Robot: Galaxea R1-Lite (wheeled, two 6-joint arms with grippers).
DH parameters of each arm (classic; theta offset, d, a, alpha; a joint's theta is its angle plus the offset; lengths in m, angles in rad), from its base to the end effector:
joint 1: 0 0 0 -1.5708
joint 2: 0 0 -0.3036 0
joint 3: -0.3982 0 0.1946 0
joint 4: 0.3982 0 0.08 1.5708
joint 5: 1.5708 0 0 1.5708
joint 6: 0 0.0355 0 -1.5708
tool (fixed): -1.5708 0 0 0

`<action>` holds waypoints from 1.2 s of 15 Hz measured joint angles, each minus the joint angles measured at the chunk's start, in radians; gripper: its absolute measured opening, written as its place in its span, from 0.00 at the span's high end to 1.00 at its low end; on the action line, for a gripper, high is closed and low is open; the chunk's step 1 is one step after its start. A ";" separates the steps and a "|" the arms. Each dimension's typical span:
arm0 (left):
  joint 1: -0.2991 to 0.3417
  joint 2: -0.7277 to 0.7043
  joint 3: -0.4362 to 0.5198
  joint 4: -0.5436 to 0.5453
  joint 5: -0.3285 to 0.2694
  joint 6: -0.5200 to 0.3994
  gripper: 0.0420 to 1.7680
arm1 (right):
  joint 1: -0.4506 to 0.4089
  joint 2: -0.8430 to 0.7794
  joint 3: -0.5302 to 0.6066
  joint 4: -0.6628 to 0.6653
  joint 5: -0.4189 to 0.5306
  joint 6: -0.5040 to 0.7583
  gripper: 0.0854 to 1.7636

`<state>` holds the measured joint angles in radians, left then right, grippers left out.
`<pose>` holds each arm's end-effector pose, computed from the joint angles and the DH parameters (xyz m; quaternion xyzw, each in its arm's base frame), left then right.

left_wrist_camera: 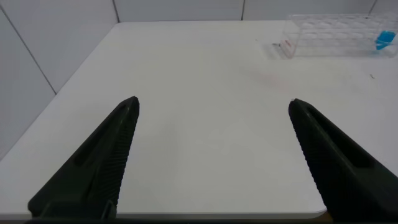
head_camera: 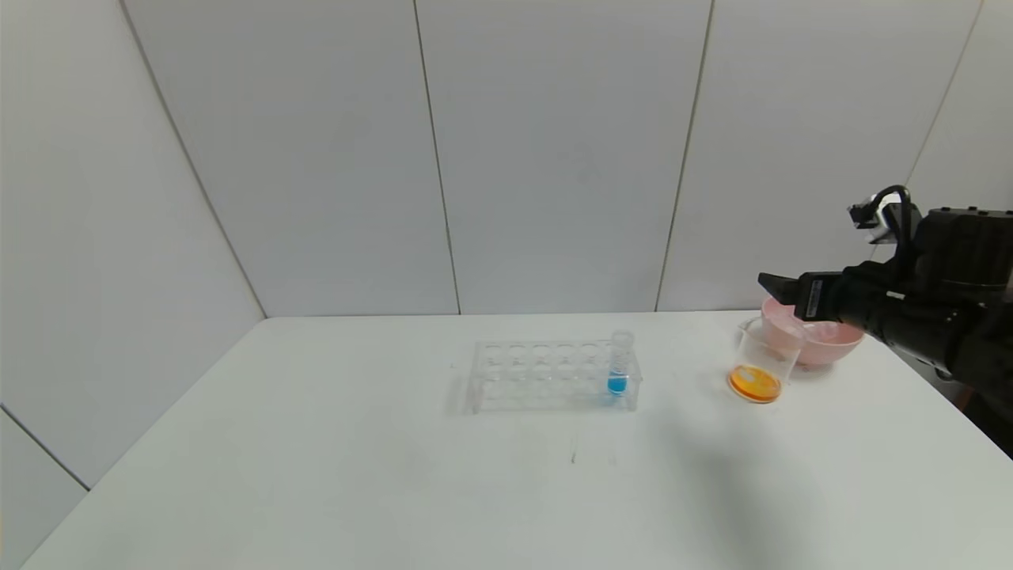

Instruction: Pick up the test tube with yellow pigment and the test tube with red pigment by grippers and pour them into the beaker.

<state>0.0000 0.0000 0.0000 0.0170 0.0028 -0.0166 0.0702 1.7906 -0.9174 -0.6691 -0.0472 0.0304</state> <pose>-0.0087 0.0001 0.0735 -0.0083 0.0085 0.0015 0.9999 0.3516 0.0230 0.1839 0.0091 0.1019 0.0099 0.9947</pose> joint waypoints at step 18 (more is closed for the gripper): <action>0.000 0.000 0.000 0.000 0.000 0.000 0.03 | -0.058 -1.317 0.458 0.551 -0.019 -0.023 0.04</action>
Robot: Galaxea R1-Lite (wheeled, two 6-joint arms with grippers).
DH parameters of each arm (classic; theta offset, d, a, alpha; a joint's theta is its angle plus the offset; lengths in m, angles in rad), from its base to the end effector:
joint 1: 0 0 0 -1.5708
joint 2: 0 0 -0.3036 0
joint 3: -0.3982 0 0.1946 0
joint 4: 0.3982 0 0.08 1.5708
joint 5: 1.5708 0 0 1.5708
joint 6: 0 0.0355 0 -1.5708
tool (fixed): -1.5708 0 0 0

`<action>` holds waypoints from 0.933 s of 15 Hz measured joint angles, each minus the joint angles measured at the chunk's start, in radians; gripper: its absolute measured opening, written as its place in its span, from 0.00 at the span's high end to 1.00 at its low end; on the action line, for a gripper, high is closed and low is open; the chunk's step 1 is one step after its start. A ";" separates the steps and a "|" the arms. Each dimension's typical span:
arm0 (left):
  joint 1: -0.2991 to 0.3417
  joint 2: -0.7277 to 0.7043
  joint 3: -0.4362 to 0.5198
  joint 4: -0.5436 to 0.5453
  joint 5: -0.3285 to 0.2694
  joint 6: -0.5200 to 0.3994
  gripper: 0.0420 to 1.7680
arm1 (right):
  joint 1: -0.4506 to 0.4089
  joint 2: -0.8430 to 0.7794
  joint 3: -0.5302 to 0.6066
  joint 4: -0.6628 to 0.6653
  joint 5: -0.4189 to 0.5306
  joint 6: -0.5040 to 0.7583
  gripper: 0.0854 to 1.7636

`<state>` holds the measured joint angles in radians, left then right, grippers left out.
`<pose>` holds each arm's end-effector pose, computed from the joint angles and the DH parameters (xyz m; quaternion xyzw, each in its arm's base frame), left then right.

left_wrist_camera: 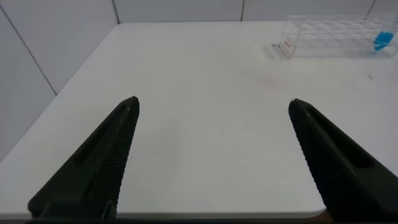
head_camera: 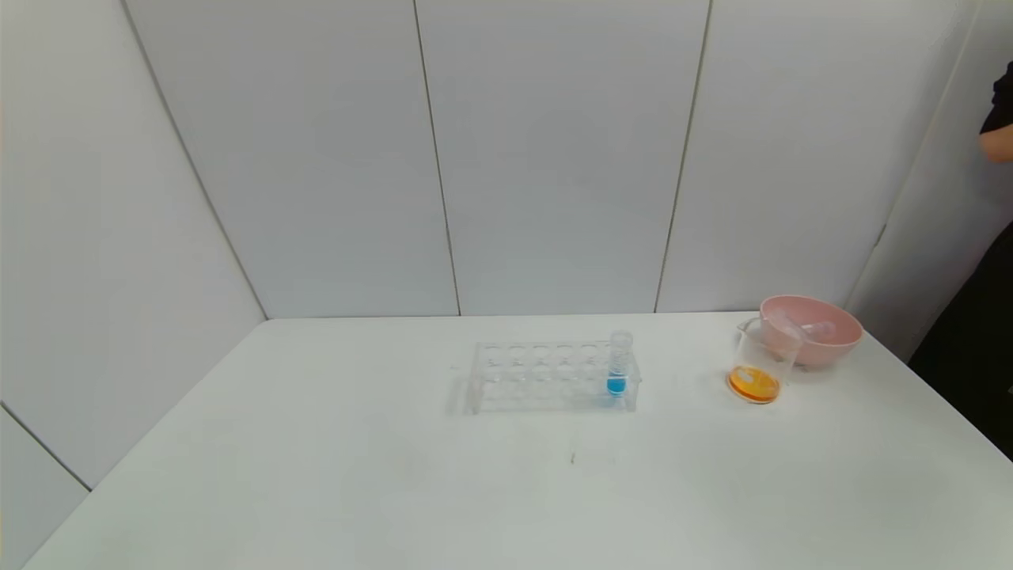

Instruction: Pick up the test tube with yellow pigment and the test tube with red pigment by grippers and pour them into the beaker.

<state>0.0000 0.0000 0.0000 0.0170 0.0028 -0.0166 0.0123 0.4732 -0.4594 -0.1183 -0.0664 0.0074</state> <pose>-0.0087 0.0001 0.0735 -0.0083 0.0085 0.0015 0.9999 0.0250 -0.0020 0.2234 0.0057 -0.0523 -0.0268 0.9983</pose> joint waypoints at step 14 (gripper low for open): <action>0.000 0.000 0.000 0.000 0.000 0.000 0.03 | -0.005 -0.470 0.424 0.039 0.046 -0.036 0.04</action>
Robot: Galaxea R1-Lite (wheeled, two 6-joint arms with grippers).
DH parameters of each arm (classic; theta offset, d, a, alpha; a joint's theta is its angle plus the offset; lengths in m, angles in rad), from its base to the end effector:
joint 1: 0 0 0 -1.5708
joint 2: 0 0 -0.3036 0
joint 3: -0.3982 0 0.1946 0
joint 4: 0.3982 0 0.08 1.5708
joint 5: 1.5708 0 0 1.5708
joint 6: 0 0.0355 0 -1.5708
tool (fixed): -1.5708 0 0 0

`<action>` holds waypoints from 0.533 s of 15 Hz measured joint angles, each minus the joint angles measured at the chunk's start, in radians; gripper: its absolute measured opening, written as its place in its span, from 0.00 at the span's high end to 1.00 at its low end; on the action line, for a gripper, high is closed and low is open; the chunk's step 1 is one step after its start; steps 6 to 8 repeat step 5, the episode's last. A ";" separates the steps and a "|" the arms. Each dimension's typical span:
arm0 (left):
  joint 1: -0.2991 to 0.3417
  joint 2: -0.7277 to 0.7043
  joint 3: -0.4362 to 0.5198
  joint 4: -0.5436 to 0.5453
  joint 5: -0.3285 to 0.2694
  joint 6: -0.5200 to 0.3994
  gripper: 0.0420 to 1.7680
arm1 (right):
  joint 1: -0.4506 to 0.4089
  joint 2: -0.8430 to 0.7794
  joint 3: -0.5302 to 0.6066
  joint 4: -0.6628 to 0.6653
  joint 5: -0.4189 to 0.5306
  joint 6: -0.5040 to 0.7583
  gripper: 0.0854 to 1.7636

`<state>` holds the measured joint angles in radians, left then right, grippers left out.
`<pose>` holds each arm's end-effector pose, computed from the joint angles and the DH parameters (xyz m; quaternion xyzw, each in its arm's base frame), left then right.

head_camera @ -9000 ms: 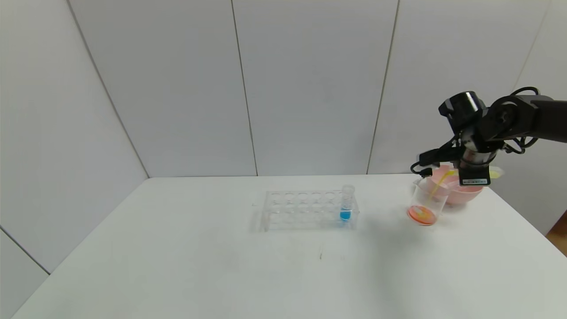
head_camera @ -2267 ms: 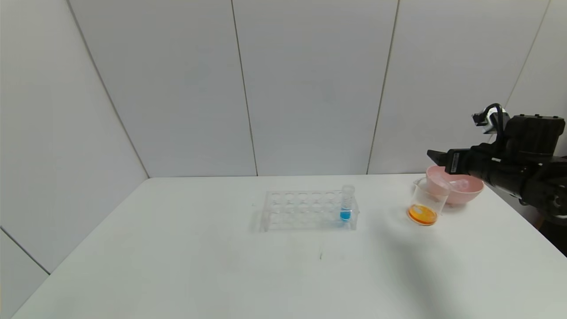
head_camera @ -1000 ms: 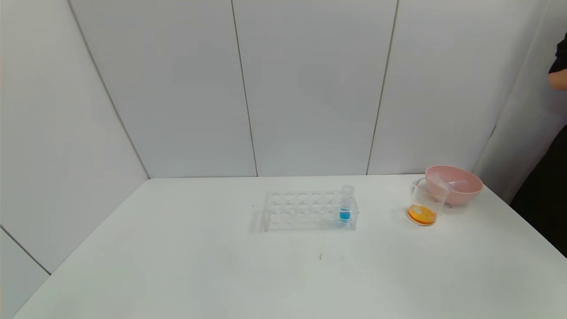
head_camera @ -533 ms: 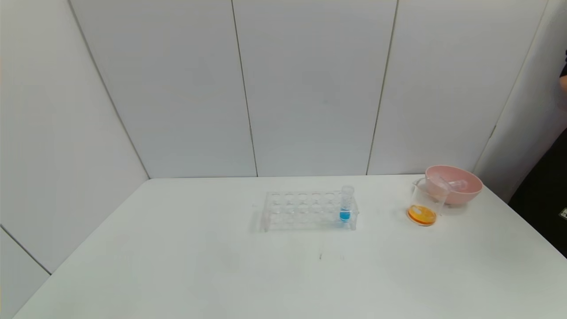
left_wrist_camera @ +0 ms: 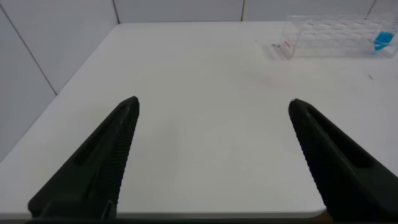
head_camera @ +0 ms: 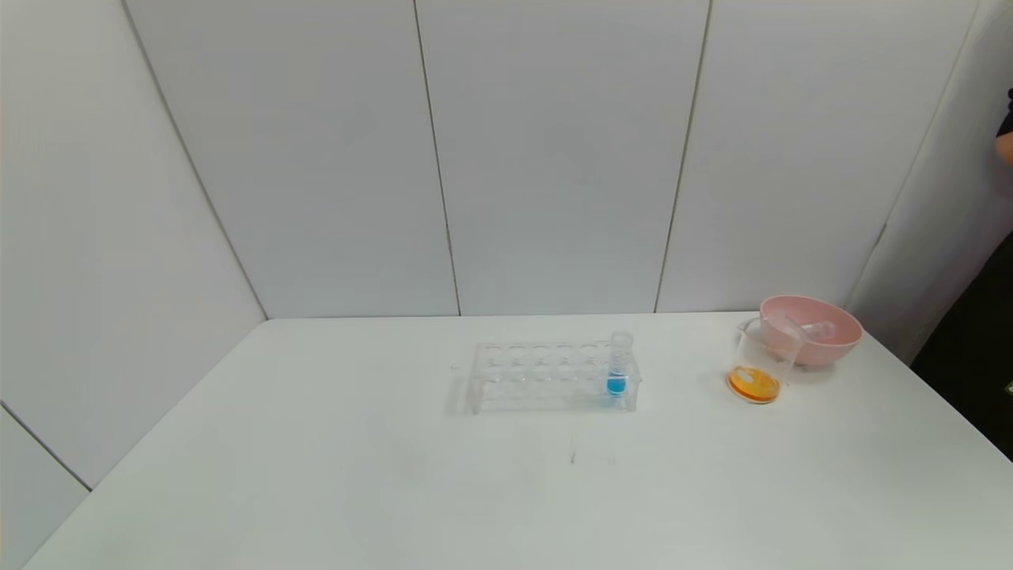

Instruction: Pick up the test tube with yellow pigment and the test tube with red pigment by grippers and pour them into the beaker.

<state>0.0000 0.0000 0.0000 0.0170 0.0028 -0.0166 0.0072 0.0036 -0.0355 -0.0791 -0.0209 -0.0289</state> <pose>-0.0087 0.0001 0.0735 -0.0083 0.0085 0.0015 0.9999 -0.0119 -0.0008 0.0950 -0.0136 -0.0554 -0.0076 0.9983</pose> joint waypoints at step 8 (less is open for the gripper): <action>0.000 0.000 0.000 0.000 0.000 0.000 0.03 | 0.001 -0.004 0.032 0.087 0.016 0.007 0.04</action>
